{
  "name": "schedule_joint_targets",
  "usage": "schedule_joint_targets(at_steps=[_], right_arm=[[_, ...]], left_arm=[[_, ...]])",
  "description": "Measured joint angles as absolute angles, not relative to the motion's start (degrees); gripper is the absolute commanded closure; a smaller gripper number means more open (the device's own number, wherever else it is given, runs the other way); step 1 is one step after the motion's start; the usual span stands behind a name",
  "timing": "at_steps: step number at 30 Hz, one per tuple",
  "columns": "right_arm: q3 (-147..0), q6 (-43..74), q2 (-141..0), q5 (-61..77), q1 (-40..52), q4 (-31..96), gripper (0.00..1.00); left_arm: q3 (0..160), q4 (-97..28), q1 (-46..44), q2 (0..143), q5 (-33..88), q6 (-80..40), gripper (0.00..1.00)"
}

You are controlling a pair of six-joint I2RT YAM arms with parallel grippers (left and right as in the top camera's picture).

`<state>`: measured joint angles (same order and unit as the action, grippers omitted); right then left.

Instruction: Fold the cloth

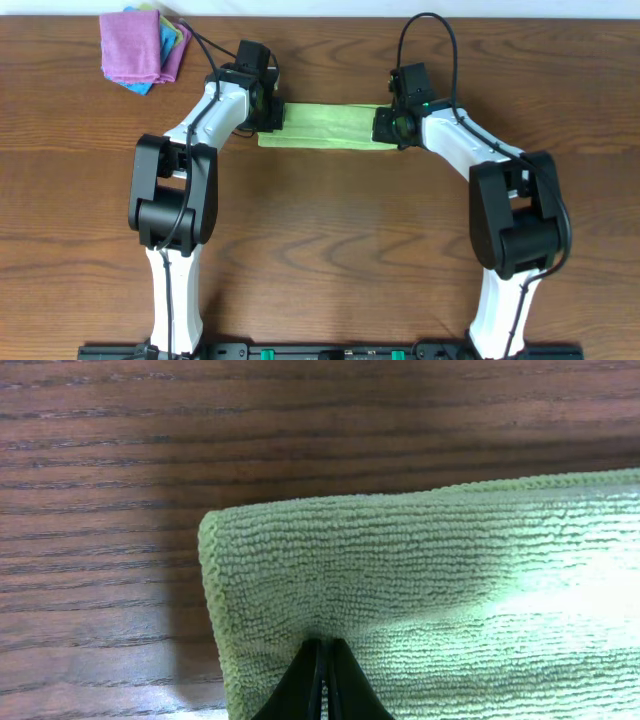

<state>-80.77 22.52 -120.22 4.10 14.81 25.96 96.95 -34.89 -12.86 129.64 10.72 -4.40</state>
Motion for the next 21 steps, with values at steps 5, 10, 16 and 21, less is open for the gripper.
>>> schedule_joint_targets(at_steps=[5, 10, 16, 21], right_arm=[[-80.6, 20.5, -109.9, 4.1, 14.5, 30.8, 0.14], [-80.9, 19.0, -95.9, 4.6, 7.5, 41.5, 0.13], [-79.2, 15.5, -94.1, 8.8, -8.3, 47.7, 0.12], [-71.1, 13.4, -97.5, 20.0, -9.2, 37.2, 0.12]], left_arm=[[96.9, -34.9, -12.9, 129.6, 10.7, -4.4, 0.94], [97.0, -35.6, -12.9, 129.6, 10.7, -4.5, 0.94], [97.2, -37.1, -12.9, 129.5, 10.7, -4.7, 0.94], [97.1, -37.1, -13.6, 129.5, 9.0, -5.4, 0.94]])
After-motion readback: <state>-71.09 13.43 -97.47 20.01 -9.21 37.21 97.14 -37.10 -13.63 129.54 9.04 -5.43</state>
